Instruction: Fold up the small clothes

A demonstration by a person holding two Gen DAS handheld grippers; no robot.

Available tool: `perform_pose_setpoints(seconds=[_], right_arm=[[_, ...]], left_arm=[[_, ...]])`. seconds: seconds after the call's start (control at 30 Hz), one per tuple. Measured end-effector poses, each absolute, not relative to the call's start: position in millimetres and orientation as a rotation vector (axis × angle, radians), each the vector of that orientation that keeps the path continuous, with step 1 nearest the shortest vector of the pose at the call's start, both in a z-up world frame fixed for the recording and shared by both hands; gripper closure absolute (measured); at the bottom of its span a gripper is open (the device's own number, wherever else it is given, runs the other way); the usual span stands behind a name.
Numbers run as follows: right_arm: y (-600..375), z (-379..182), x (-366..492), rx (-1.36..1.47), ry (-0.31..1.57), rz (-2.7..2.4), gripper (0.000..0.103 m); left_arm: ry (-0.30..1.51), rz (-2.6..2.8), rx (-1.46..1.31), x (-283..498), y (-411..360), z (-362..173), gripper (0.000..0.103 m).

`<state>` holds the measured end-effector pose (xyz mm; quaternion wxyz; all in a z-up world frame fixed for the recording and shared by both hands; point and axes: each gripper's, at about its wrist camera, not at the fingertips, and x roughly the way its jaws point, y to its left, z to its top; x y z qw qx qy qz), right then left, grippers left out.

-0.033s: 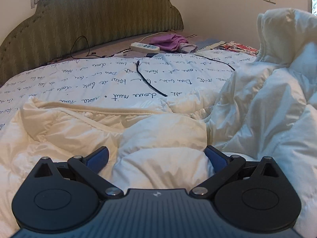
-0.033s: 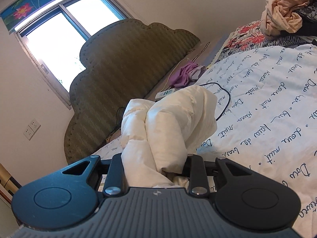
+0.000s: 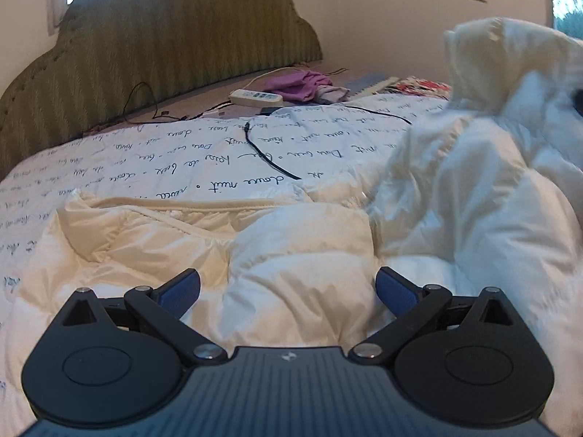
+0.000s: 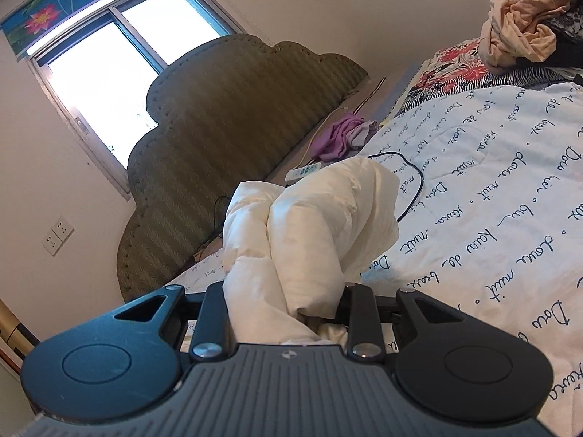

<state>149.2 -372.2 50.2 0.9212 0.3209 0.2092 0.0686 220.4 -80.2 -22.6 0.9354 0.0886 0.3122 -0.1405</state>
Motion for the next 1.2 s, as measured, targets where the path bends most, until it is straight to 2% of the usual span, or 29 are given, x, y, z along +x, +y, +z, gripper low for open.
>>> perform_pose_setpoints(seconds=[0.17,0.37,0.73,0.97,1.2], right_arm=[[-362,49,154,0.652,0.446,0.143,0.071],[-341,60,153,0.629,0.434,0.167,0.071],[-287,96,151,0.565,0.413,0.238,0.069],[-222,107,157,0.474,0.447,0.319,0.066],[-152,90,175,0.426,0.515,0.389,0.065]], left_arm=[[0.551,-0.310,0.381,190,-95,-46,0.000],[0.626,-0.318,0.250,201,-66,-32,0.000],[0.551,-0.131,0.092,193,47,26,0.000],[0.555,-0.010,0.055,195,97,22,0.000],[0.607,-0.025,-0.052,189,126,9,0.000]])
